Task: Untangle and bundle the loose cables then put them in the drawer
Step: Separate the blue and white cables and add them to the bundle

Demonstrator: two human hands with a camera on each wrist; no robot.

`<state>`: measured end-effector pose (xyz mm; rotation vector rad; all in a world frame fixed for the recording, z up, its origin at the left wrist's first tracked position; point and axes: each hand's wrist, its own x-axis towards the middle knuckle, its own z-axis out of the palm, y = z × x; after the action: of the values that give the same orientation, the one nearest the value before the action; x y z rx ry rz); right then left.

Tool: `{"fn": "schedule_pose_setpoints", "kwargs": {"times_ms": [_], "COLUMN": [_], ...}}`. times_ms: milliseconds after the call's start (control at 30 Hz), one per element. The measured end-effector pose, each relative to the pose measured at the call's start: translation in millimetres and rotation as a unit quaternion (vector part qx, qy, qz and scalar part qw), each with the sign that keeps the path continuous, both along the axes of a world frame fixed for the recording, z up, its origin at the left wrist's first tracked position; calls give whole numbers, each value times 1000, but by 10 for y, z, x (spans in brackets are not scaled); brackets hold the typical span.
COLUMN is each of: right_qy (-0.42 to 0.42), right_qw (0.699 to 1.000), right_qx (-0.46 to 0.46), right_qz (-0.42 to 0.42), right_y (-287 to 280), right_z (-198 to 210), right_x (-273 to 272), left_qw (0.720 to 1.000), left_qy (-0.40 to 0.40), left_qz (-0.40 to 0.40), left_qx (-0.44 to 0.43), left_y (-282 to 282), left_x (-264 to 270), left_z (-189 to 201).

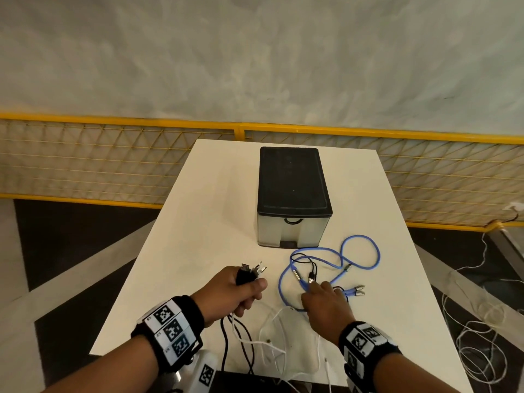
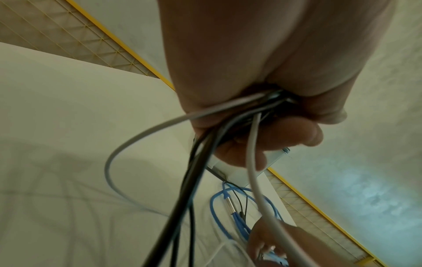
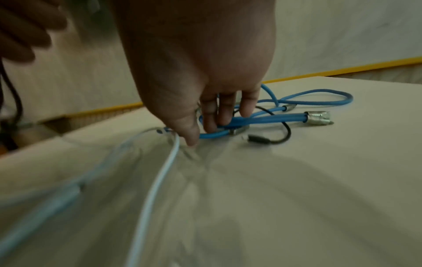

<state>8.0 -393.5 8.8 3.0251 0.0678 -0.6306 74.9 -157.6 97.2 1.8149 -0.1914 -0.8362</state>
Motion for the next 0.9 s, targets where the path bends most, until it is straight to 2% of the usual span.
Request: {"fn": "schedule_pose_setpoints", "kwargs": {"times_ms": [167, 333, 433, 500, 567, 667, 733, 767, 867, 900], "right_qy": [-64, -9, -19, -40, -74, -128, -126, -118, -113, -118], "right_qw": [988, 963, 947, 933, 911, 902, 895, 874, 765, 743], "right_qx": [138, 260, 315, 356, 404, 400, 405, 440, 585, 606], "right_qz": [33, 68, 66, 36, -32, -100, -141, -169, -245, -256], "right_y": [43, 16, 25, 35, 29, 18, 24, 28, 46, 55], "right_z": [513, 988, 1277, 1442, 1533, 1535, 1503, 1477, 1425, 1419], "right_x": [162, 302, 356, 375, 398, 444, 454, 454, 438, 435], "left_qw": [998, 993, 991, 984, 978, 981, 983, 984, 984, 983], "left_qy": [-2, -59, -26, 18, 50, 51, 44, 44, 58, 65], "left_qz": [38, 59, 59, 53, 53, 45, 50, 53, 56, 55], "left_qx": [-54, -78, -119, -167, -197, -182, -171, -167, -159, -161], "left_y": [-180, -392, -488, -517, -513, -486, -474, -466, -435, -426], "left_x": [63, 158, 180, 156, 133, 128, 139, 150, 171, 171], "left_z": [1, 45, 98, 165, 231, 273, 274, 273, 255, 247]}}
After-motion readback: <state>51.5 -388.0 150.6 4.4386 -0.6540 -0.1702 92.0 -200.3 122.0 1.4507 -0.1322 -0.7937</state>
